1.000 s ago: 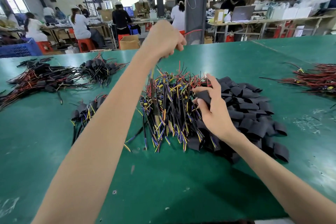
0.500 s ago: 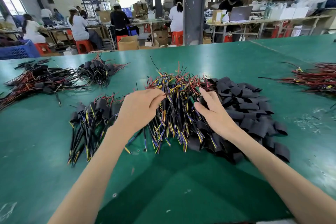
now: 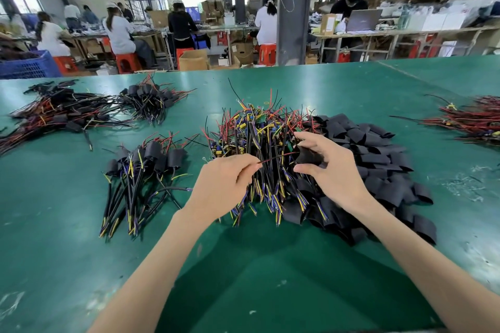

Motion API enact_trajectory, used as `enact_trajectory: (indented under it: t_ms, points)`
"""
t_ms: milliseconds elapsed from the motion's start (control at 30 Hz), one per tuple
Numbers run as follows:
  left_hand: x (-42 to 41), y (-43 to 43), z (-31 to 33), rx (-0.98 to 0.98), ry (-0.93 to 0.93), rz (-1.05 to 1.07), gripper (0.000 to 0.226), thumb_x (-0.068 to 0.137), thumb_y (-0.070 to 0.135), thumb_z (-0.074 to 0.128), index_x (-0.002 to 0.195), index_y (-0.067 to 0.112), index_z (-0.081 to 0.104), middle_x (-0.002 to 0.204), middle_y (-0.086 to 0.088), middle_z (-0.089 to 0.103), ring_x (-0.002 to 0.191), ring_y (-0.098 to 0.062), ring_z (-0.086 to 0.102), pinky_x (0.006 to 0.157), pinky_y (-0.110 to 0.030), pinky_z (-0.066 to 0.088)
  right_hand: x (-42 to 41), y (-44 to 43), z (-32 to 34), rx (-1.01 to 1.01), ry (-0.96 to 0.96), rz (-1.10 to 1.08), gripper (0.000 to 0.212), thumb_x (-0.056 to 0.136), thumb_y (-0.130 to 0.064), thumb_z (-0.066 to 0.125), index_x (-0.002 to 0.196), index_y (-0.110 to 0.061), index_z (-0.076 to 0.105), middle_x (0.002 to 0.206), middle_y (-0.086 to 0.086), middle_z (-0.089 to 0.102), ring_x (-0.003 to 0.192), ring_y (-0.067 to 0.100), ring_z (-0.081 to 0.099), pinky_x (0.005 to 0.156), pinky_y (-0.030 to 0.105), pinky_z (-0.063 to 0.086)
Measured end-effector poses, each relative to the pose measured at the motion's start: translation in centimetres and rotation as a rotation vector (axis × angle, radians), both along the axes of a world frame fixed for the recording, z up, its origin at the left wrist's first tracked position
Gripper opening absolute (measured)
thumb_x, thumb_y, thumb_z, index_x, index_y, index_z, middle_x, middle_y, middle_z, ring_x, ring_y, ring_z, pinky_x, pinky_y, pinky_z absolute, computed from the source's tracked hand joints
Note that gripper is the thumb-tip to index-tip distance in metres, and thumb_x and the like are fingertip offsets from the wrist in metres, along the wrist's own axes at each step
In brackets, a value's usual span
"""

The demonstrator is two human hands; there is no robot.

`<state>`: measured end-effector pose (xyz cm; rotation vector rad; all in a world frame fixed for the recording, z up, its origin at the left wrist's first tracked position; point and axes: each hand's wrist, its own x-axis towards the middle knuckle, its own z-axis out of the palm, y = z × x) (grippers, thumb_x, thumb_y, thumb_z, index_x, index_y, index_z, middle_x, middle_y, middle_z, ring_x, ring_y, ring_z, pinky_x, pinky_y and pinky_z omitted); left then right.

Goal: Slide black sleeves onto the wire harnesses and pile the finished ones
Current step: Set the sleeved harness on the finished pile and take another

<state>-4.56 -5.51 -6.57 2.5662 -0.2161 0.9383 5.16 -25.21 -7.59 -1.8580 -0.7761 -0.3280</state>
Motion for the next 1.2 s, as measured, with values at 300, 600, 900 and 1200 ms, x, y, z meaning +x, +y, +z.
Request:
enact_trajectory:
  t_ms: [300, 600, 900, 1200]
  points:
    - [-0.3, 0.0, -0.3, 0.102, -0.016, 0.004, 0.009, 0.091, 0.018, 0.063, 0.092, 0.016, 0.072, 0.076, 0.008, 0.07, 0.069, -0.018, 0.066, 0.061, -0.032, 0.052, -0.8, -0.3, 0.5, 0.009, 0.002, 0.07, 0.068, 0.067, -0.001, 0.08, 0.112, -0.047, 0.056, 0.105, -0.023, 0.063, 0.104, -0.008, 0.057, 0.094, 0.008, 0.039]
    - [-0.8, -1.0, -0.5, 0.067, -0.024, -0.054, 0.034, 0.083, 0.02, 0.053, 0.114, 0.026, 0.041, 0.077, 0.015, 0.06, 0.065, 0.0, 0.047, 0.054, -0.025, 0.04, -3.1, 0.9, 0.0, -0.38, -0.392, 0.099, 0.041, 0.074, -0.004, 0.074, 0.113, -0.001, 0.06, 0.134, 0.004, 0.044, 0.112, 0.011, 0.052, 0.098, 0.015, 0.033]
    - [-0.3, -1.5, -1.8, -0.232, 0.108, -0.326, 0.084, 0.071, 0.003, 0.051, 0.14, 0.038, 0.02, 0.109, 0.021, 0.041, 0.069, -0.014, 0.048, 0.058, -0.016, 0.041, -4.1, 1.0, 0.6, -0.41, -0.63, -0.106, 0.01, 0.073, -0.012, 0.07, 0.082, -0.007, 0.07, 0.074, 0.006, 0.065, 0.066, 0.029, 0.063, 0.062, 0.036, 0.054]
    - [-0.3, 0.4, -0.6, -0.052, 0.145, -0.175, 0.033, 0.079, 0.019, 0.072, 0.11, 0.019, 0.062, 0.09, 0.012, 0.063, 0.088, -0.004, 0.056, 0.088, -0.02, 0.035, -2.0, -0.4, 0.8, -0.153, -0.32, -0.194, 0.01, 0.072, 0.002, 0.073, 0.073, -0.008, 0.071, 0.069, -0.006, 0.065, 0.058, 0.003, 0.052, 0.058, 0.015, 0.038]
